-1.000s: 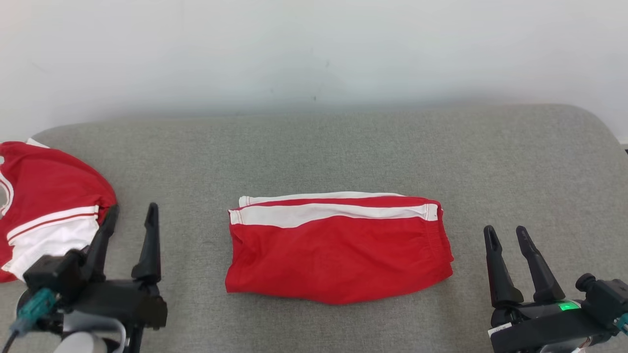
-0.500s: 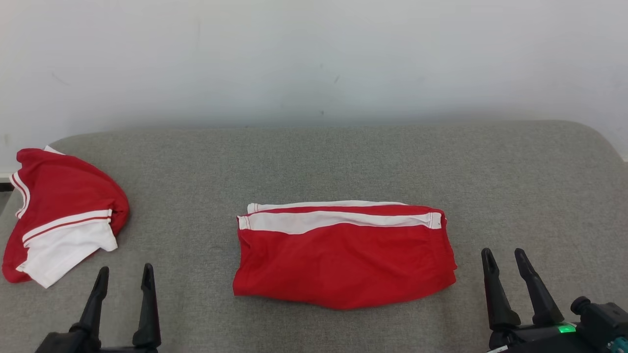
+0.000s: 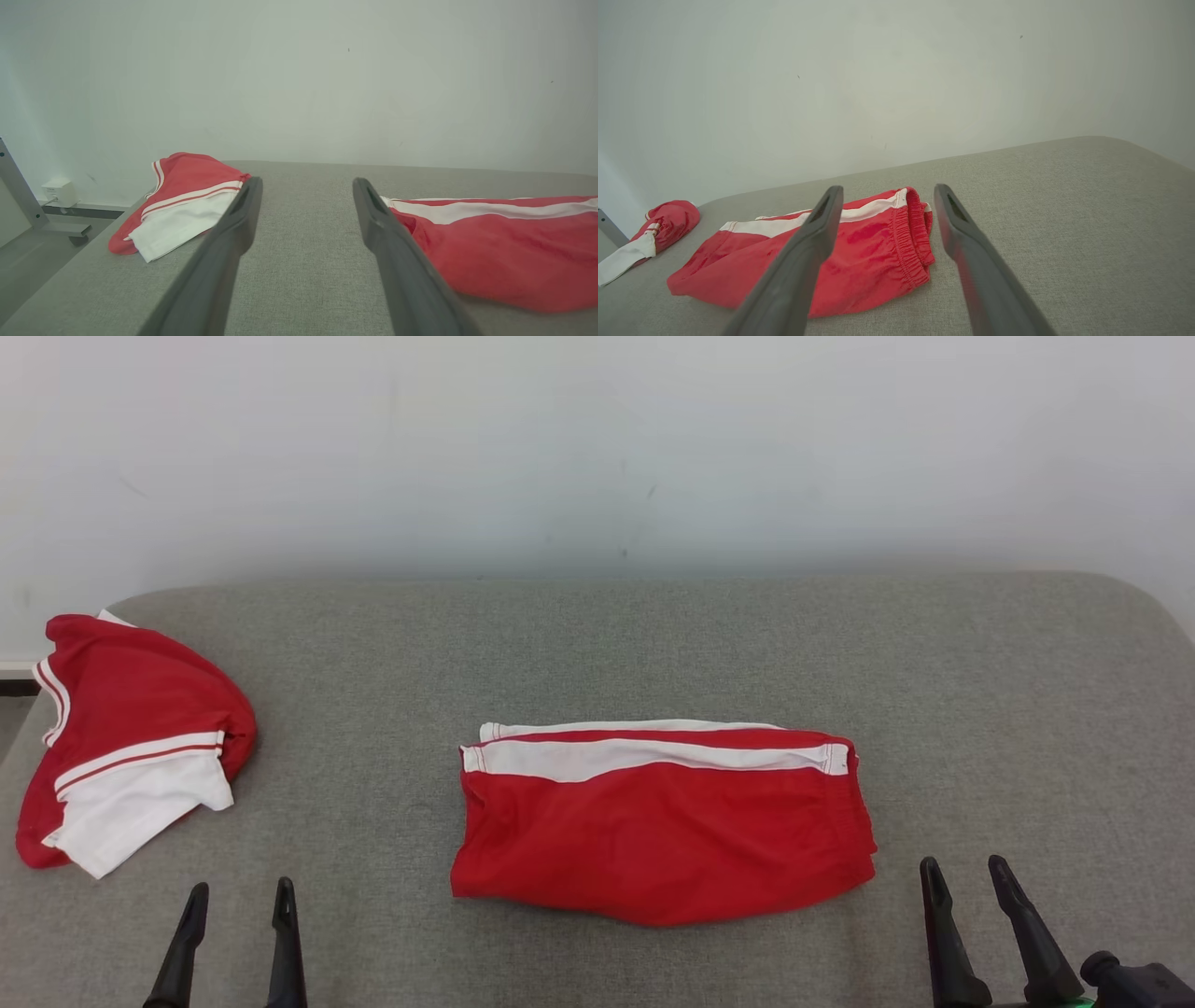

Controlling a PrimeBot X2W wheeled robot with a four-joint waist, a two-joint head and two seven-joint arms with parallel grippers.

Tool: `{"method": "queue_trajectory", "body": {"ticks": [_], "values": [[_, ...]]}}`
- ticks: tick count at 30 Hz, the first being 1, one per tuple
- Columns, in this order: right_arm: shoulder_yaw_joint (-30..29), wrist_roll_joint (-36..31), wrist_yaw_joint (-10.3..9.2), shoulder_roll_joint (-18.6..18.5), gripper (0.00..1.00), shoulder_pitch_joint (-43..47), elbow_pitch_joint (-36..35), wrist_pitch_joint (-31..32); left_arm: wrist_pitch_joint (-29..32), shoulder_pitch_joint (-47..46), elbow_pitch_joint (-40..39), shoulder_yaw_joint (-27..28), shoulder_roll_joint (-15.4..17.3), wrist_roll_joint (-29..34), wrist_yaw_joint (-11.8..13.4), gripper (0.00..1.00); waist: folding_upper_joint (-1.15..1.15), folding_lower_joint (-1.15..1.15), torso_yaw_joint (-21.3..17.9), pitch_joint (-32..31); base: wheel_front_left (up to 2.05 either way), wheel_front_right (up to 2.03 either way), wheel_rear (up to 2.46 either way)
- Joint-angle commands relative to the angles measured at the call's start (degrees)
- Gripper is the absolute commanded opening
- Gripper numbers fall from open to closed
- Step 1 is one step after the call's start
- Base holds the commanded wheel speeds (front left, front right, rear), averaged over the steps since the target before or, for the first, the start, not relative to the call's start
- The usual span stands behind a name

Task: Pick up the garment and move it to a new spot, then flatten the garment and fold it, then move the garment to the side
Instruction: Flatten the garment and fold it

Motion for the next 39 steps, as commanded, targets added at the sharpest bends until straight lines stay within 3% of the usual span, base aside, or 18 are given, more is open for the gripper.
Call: {"method": "queue_trajectory", "body": {"ticks": [1,14,21,27,28,39], "values": [[-0.13,-0.40,-0.13,0.24,1.00,0.28,-0.11,-0.27,-0.05,0.92,0.13,0.38,-0.28,0.95,-0.33,1.00,0.00,0.00,-0.13,0.08,0.00,0.00,0.00],[0.14,-2.77,-0.13,-4.04,1.00,-8.80,4.87,4.19,-0.05,-1.97,0.86,0.81,-3.34,3.72,-2.65,1.00,0.00,0.00,1.16,2.82,0.00,0.00,0.00],[1.12,-2.46,-0.13,-5.65,1.00,-18.03,13.85,7.50,-0.05,-4.63,1.84,-0.16,-4.98,4.70,-3.80,1.00,0.00,0.00,3.75,5.77,0.00,0.00,0.00],[2.51,-2.94,-0.13,-7.33,1.00,-25.78,26.60,8.85,-0.06,-7.29,2.68,-1.33,-6.47,5.23,-4.76,1.00,0.00,0.00,6.92,8.68,0.00,0.00,0.00],[2.72,-2.69,-0.13,-7.26,1.00,-27.88,30.48,8.55,-0.06,-7.90,2.94,-1.54,-6.81,5.37,-4.82,1.00,0.00,0.00,7.71,9.46,0.00,0.00,0.00],[4.30,-0.62,-0.13,-6.12,1.00,-33.80,46.85,7.82,-0.05,-10.35,3.98,-1.63,-7.72,5.90,-5.50,1.00,0.00,0.00,9.44,11.06,0.00,0.00,0.00]]}}
